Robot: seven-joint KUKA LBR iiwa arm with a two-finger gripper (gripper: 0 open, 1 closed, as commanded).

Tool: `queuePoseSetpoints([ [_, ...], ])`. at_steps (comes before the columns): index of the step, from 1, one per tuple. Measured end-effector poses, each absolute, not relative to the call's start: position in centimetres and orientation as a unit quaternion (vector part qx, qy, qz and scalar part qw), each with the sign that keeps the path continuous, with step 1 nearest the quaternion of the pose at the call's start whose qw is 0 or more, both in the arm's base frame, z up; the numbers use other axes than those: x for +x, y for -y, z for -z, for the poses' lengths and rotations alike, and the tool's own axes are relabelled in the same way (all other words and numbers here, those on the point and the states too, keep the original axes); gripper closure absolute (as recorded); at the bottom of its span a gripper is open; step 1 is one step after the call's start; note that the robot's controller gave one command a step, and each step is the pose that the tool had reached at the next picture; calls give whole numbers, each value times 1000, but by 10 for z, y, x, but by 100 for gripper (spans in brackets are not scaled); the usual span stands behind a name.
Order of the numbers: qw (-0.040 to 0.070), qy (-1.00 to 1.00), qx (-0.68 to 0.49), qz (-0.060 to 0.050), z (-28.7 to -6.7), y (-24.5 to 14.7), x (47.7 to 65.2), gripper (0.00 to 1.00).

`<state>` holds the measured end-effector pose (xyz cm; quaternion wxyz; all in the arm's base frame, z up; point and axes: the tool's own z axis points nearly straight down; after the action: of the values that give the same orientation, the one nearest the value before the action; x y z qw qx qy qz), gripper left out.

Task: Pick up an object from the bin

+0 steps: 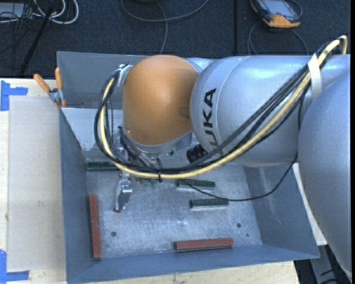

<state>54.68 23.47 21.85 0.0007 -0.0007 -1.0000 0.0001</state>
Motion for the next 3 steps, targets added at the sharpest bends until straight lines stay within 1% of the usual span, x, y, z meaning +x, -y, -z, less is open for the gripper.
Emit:
queuePoseSetpoints([
  [1,-1,998,71,0,-174,-221,561,0],
  [2,0,989,147,-1,-157,-178,583,0],
  [3,-1,974,228,0,-146,-180,592,0],
])
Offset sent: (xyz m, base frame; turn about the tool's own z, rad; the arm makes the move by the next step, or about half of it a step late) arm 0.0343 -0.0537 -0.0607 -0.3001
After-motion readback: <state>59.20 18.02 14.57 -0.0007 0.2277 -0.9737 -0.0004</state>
